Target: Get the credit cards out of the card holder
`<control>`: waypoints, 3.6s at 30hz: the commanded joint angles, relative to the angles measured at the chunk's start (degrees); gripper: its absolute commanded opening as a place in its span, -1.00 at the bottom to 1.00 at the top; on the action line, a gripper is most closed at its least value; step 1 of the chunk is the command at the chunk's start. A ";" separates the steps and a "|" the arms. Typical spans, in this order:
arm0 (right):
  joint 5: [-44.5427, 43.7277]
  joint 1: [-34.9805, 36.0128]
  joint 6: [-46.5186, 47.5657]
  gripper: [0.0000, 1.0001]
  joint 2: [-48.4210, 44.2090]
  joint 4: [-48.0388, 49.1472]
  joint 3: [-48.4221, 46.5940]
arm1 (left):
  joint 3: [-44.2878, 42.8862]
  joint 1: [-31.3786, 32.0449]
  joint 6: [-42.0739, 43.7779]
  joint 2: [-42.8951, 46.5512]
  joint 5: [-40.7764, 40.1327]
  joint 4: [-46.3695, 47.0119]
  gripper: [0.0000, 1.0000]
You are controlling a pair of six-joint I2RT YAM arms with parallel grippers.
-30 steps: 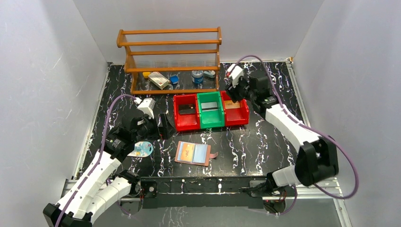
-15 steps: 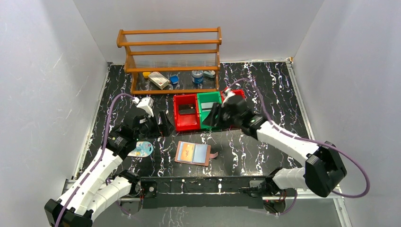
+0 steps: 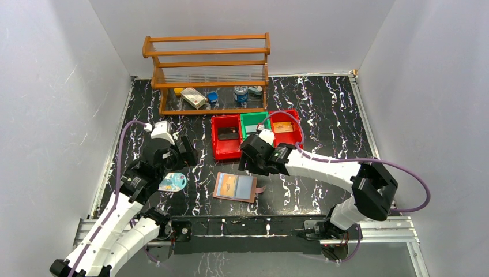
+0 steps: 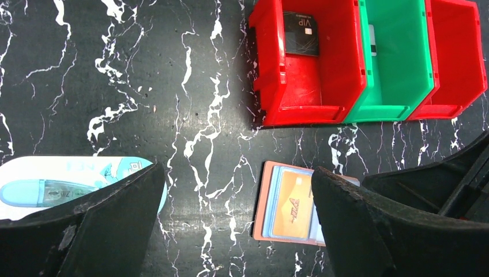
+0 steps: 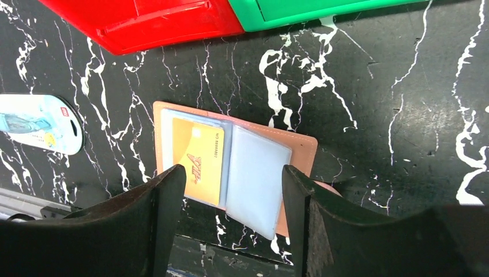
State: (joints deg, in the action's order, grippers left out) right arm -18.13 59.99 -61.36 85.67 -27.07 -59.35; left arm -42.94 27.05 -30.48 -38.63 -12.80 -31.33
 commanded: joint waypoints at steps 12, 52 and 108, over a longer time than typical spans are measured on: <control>15.01 2.80 -3.36 0.09 4.61 17.19 4.91 | 2.01 -0.37 -1.13 0.66 4.72 -0.55 0.97; 30.60 -4.68 -16.84 -0.25 7.96 47.41 25.20 | 5.23 0.04 0.05 -30.48 45.95 11.43 -0.19; 33.16 -6.11 -18.15 -0.80 9.01 52.21 27.00 | 5.56 9.34 4.55 -41.65 33.07 7.73 -0.49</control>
State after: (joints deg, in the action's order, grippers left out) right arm 15.75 54.00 -79.83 95.98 24.99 -32.69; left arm -38.81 35.86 -26.59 -80.77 22.44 -20.78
